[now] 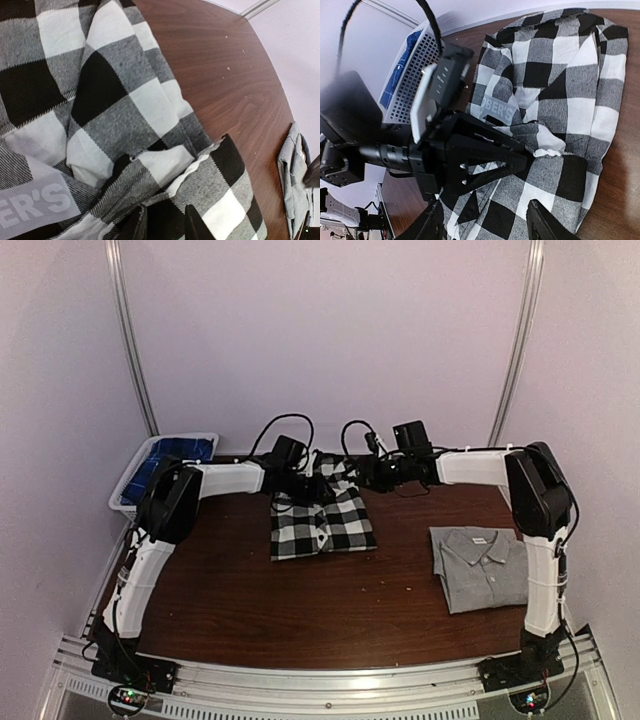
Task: Fold and stack the long sleeve shirts
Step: Smooth out the 2/3-rectangle-folded shirt at the center of the board, then pick up the 2/3-rectangle-folded shirt from the center of the board, then fold the 2/3-rectangle-folded shirt at the center of the board.
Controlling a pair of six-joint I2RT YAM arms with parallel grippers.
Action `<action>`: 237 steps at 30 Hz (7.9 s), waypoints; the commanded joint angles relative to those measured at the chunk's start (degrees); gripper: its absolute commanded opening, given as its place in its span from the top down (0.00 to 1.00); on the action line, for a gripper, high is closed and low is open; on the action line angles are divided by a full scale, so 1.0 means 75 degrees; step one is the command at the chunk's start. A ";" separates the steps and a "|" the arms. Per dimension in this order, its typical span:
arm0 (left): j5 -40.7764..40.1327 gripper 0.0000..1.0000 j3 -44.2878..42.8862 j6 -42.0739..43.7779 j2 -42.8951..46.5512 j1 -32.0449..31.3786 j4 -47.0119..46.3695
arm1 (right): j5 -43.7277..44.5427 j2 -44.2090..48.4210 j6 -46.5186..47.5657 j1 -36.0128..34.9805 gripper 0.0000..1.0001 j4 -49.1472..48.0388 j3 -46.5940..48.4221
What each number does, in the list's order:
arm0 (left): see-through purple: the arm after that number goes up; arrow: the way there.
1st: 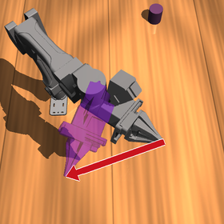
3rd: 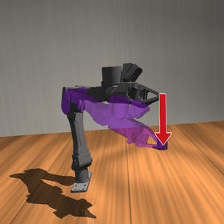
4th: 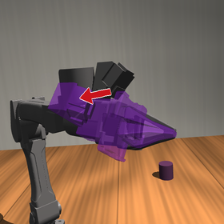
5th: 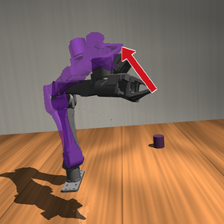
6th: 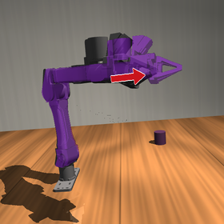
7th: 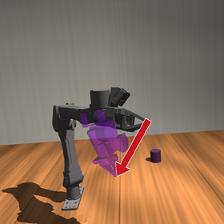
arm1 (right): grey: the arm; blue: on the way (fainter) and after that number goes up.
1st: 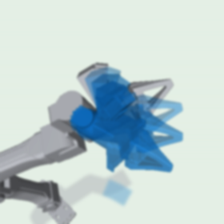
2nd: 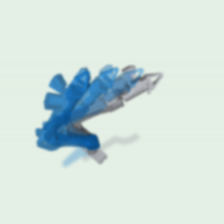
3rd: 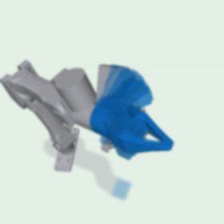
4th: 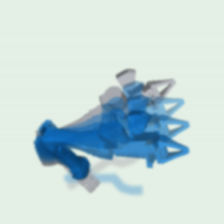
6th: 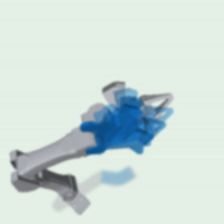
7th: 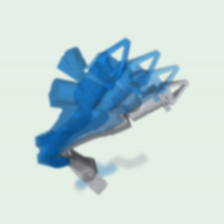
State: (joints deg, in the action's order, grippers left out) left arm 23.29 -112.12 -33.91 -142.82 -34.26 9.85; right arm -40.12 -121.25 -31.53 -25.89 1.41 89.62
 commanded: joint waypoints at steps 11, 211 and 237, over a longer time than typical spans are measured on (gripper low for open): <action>-0.0019 0.70 0.1072 0.0146 0.2045 0.0162 -0.0164 | 0.0781 0.0355 0.0291 -0.0508 0.51 -0.0353 -0.1534; 0.2319 1.00 0.3047 -0.0189 0.2711 0.2032 0.0933 | 0.1285 -0.0106 -0.0452 -0.0451 1.00 0.0812 0.0483; 0.1319 1.00 0.8020 -0.1737 0.5956 0.1217 -0.2010 | 0.2158 0.2072 -0.0466 -0.0809 1.00 -0.0702 -0.3792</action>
State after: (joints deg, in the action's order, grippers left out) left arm 35.99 -54.26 -45.63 -101.56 -25.71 -0.21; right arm -27.75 -111.09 -36.58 -32.27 -2.35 64.05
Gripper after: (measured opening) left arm 0.012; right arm 0.008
